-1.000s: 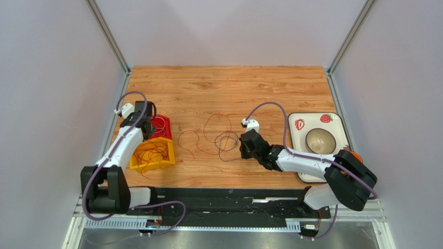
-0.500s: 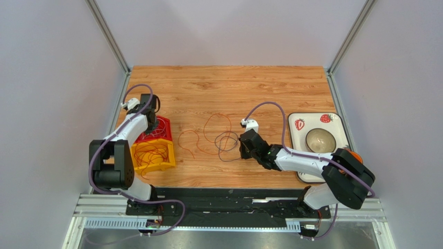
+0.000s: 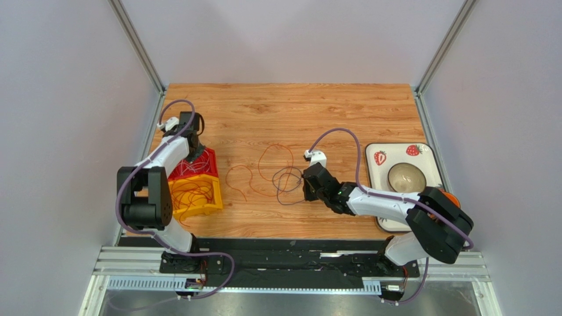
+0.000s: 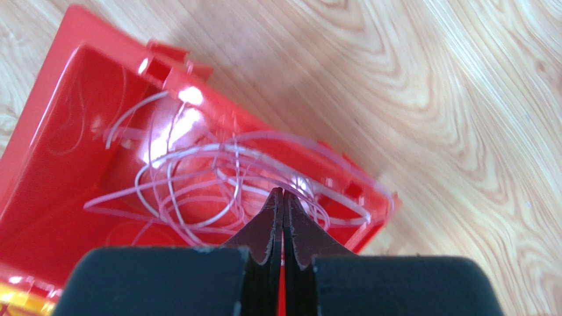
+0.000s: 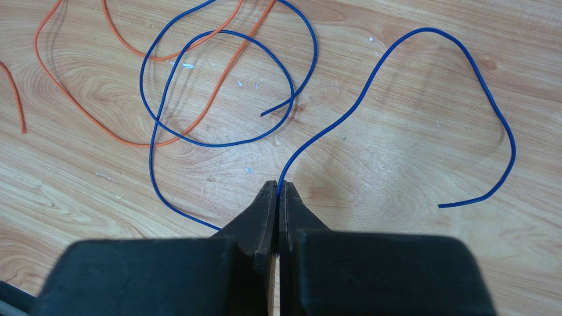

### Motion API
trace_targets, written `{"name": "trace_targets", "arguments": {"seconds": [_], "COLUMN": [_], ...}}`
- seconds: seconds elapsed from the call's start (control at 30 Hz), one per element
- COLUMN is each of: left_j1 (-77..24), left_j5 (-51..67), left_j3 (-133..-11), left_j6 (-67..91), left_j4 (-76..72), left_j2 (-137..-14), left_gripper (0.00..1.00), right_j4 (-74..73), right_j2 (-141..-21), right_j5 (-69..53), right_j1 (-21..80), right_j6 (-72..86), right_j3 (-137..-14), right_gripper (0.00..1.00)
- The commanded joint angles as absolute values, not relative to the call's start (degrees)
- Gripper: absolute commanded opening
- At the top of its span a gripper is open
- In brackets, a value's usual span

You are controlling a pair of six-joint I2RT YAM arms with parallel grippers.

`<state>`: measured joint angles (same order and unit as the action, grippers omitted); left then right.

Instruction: Untangle the cables

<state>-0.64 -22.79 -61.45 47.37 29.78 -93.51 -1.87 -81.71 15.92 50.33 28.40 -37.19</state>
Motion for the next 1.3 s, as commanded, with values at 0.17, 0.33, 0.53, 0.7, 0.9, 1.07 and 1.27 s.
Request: {"name": "trace_targets", "arguments": {"seconds": [0.17, 0.33, 0.53, 0.7, 0.9, 1.07, 1.27], "left_j1": [-0.4, -2.7, -2.6, -2.5, -1.1, -0.7, -0.8], "left_j5": [-18.6, -22.7, -25.8, -26.4, -26.9, -27.0, -23.5], "left_j3": [-57.3, -57.0, -52.8, -46.0, -46.1, -46.6, -45.8], "left_j6": [42.2, 41.9, 49.5, 54.5, 56.2, 55.8, 53.9], "left_j4": [30.3, 33.7, 38.7, 38.2, 39.1, 37.2, 32.3], "left_j2": [-78.7, -75.2, -70.4, -64.4, -65.6, -69.1, -71.5], "left_gripper": [0.11, 0.12, 0.52, 0.53, 0.55, 0.56, 0.54], "right_j4": [-1.8, -1.7, -1.3, -1.2, -0.8, -0.6, -0.5], "right_j2": [-82.4, -81.8, -80.8, -80.4, -80.1, -79.9, -80.0], "right_j5": [16.3, 16.6, 16.5, 16.3, 15.8, 15.9, 15.2], "right_j1": [50.3, 50.4, 50.4, 50.4, 50.4, 50.4, 50.4], "right_j6": [27.8, 27.9, 28.0, 28.0, 27.9, 27.9, 27.6], "right_j3": [-39.5, -39.2, -38.4, -38.1, -37.7, -37.5, -37.5], "right_gripper": [0.00, 0.00, 0.00, 0.00, 0.00, 0.00, 0.00]}}
